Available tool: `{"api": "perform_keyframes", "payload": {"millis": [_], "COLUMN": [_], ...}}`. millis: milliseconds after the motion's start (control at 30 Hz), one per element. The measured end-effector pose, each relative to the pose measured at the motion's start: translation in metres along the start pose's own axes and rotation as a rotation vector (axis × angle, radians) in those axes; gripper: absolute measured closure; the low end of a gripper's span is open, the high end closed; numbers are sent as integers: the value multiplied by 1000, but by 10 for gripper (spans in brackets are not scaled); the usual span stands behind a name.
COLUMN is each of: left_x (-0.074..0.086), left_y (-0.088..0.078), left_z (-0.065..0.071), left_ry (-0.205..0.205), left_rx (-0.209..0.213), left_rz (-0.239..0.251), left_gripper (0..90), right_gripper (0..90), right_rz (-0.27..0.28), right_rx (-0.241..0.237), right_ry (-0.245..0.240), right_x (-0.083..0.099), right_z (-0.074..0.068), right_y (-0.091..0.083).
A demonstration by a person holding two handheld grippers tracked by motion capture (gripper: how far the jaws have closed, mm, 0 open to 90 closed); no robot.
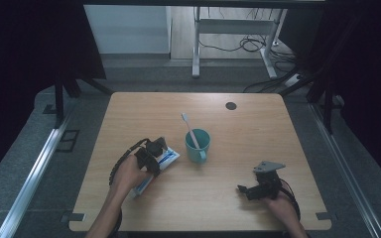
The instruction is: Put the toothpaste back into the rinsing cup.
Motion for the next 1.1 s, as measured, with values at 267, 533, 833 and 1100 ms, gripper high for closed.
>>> {"api": "perform_keyframes", "payload": {"millis": [267, 533, 833, 1100], "left_x": [2, 8, 18, 28], "left_y": [-13, -25, -32, -44], "left_z": [6, 10, 12, 15], "left_ry": [34, 83, 138, 168], "left_rx": [14, 29, 33, 48], "left_rz": [74, 154, 245, 334], "left_gripper": [729, 729, 730, 731], "right_gripper": [3, 3, 3, 3], "right_rz": [0, 0, 0, 2], "right_rx": [0, 0, -1, 0], "right_ry": [0, 0, 1, -2], "right_x": [0, 0, 0, 0], "right_z": [0, 0, 0, 0], "right_y": [0, 0, 0, 0]}}
Point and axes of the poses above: each handheld gripper's, and its own axes: y roughly forward along the jaws, x roughly out of its underside, z roughly to its right, the point moved 3 cm from there along y, roughly forward along the jaws, and after that the axes turned 15 degrees about x, right-handed, at the moved point
